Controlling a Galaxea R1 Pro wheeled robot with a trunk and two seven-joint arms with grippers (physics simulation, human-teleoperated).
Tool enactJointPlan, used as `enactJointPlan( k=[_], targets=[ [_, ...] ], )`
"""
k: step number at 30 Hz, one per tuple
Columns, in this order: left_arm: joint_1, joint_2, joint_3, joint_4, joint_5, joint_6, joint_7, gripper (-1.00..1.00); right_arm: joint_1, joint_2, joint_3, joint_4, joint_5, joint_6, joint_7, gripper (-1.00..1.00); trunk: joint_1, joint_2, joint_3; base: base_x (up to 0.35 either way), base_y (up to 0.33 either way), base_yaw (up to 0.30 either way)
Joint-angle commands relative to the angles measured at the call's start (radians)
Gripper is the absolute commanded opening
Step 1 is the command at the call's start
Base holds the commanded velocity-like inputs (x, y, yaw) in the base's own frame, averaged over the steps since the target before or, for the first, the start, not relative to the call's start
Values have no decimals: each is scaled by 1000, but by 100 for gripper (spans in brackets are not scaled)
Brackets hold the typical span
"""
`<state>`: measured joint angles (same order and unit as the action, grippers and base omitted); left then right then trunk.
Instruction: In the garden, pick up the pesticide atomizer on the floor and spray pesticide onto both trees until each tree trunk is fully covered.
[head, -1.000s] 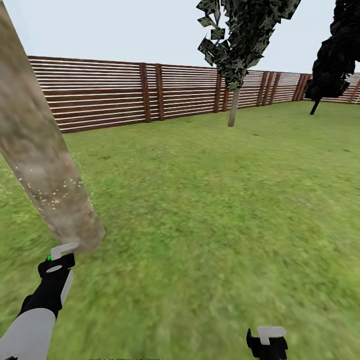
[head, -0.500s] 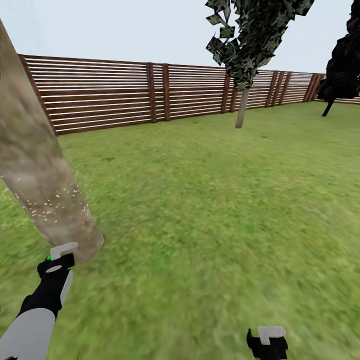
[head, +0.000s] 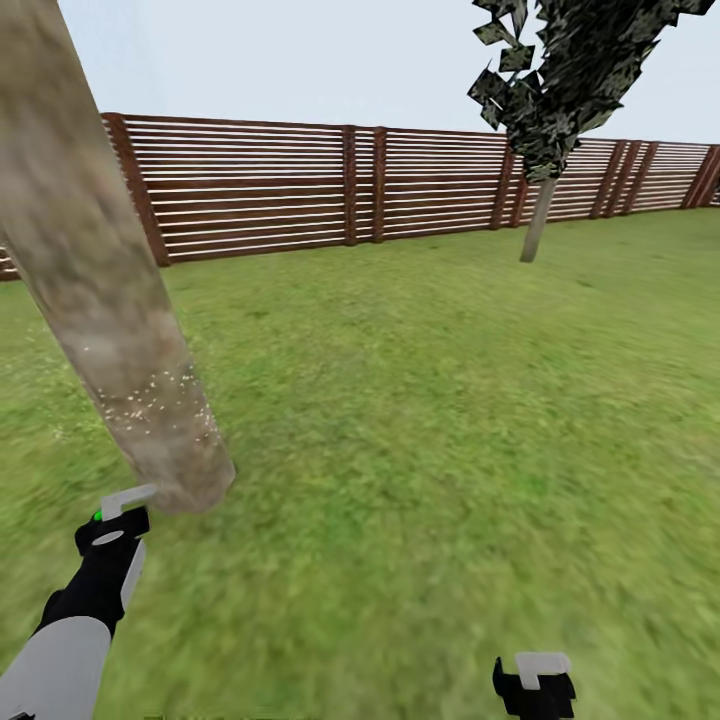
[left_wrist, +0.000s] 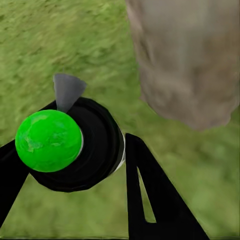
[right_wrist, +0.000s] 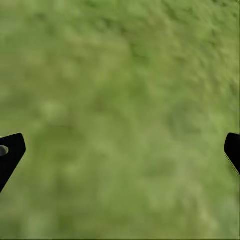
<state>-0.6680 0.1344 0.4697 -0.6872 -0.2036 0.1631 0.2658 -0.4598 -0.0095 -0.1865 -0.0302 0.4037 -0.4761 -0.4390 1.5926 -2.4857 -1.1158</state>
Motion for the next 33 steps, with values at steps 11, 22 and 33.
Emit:
enactJointPlan(
  k=[11,22,33],
  targets=[
    [-1,-1,1,-2,-11,7,1,-100,0,0,-8,1,10,-4,-3,100,0,0,-1,160,-239,57],
    [-1,-1,1,0,-9,6,1,-100,0,0,-8,1,10,-3,-3,100,0,0,-1,146,-220,139],
    [72,-45,-245,-1,-36,-6,-462,-100,0,0,-12,-52,8,-4,0,100,0,0,-1,-298,-113,97]
  ],
)
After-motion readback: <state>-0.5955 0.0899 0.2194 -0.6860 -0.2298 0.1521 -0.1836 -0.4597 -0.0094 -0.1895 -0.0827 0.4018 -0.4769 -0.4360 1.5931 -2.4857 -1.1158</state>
